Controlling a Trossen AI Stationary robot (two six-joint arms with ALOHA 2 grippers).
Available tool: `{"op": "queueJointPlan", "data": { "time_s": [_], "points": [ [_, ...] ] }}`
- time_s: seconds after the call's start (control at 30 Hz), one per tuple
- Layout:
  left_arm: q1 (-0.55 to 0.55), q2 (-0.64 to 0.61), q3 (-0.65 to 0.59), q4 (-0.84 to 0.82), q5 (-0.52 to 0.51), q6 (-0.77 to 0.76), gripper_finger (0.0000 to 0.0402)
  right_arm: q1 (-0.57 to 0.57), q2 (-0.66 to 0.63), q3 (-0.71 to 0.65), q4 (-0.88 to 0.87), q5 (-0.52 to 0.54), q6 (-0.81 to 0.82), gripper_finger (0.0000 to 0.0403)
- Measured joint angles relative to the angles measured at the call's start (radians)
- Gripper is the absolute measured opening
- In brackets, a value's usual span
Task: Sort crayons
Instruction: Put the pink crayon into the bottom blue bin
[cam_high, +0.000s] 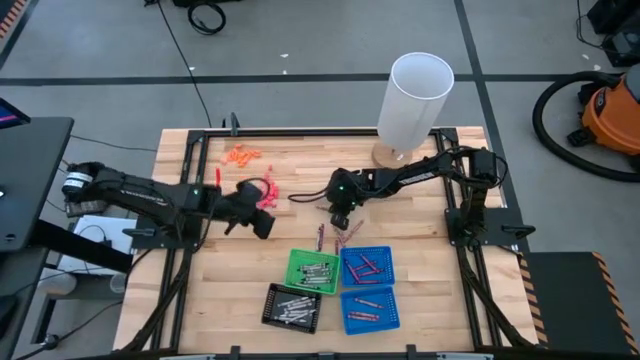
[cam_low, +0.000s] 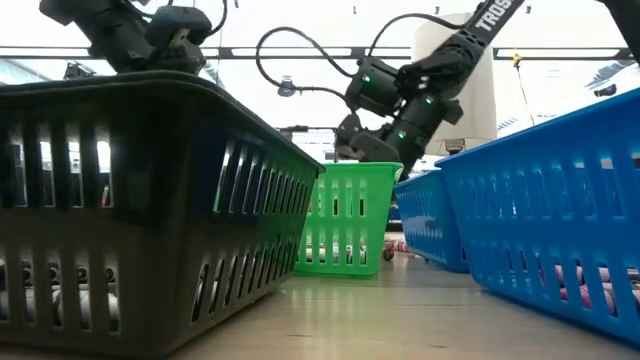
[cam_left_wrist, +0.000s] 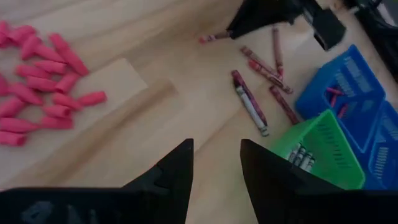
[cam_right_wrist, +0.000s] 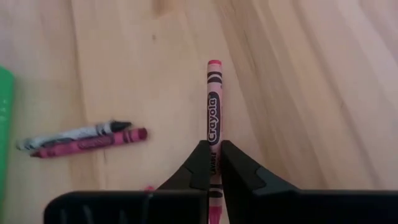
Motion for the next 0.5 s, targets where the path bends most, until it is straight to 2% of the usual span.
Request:
{"op": "queueJointPlan", "data": {
  "time_s": [0.1, 0.33, 0.5],
  "points": [
    [-0.064, 0.0, -0.025, 0.087, -0.039, 0.026, 0.0142, 0.0, 0.0, 0.048, -0.064, -0.001, 0.0, 0.0027],
    [-0.159, -0.022, -0.03, 0.319, -0.059, 0.228, 0.0142, 0.038, -0.001, 0.181, -0.168, 0.048, 0.105, 0.0027],
    [-0.223, -0.091, -0.03, 0.338, -0.059, 0.308, 0.0142, 0.098, -0.002, 0.334, -0.387, 0.047, 0.153, 0.0028]
  ]
}}
